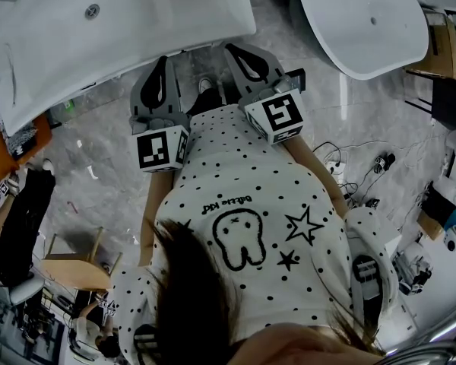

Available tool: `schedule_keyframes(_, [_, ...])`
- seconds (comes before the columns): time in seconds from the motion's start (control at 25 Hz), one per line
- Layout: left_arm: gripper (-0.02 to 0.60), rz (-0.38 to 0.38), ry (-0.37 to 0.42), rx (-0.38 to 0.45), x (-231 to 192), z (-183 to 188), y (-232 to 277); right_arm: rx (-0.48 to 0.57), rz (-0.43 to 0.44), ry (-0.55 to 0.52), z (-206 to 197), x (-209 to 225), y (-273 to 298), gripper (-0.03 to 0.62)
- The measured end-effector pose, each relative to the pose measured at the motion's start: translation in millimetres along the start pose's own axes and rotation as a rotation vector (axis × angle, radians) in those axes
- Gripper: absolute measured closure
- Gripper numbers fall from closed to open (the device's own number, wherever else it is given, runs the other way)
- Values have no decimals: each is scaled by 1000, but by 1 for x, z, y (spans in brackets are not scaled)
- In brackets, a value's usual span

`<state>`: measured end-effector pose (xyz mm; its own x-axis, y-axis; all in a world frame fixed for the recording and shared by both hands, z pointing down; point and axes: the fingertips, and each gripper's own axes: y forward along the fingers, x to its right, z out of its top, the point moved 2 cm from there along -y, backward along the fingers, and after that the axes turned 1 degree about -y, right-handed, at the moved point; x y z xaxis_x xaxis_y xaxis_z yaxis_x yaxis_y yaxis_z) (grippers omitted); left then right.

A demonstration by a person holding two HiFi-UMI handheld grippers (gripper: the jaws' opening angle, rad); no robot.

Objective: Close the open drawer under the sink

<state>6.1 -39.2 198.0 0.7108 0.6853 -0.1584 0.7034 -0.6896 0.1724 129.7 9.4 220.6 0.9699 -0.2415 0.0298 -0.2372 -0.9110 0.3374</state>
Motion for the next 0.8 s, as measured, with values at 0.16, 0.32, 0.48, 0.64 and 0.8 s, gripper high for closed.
schedule_keyframes(0.16, [575, 3, -3, 0, -1, 0, 0, -2, 3, -2, 0, -1, 1, 579])
schedule_keyframes(0.32, [577, 4, -10, -2, -4, -1, 1, -6, 1, -3, 0, -1, 3, 579])
schedule_keyframes(0.48, [577, -5, -8, -1, -2, -1, 2, -13, 0, -8, -2, -1, 3, 579])
schedule_keyframes(0.64, [577, -14, -3, -18, 2, -1, 0, -14, -1, -8, -2, -2, 0, 579])
schedule_keyframes(0.8, [577, -10, -5, -28, 1, -2, -1, -10, 4, -12, -1, -3, 2, 579])
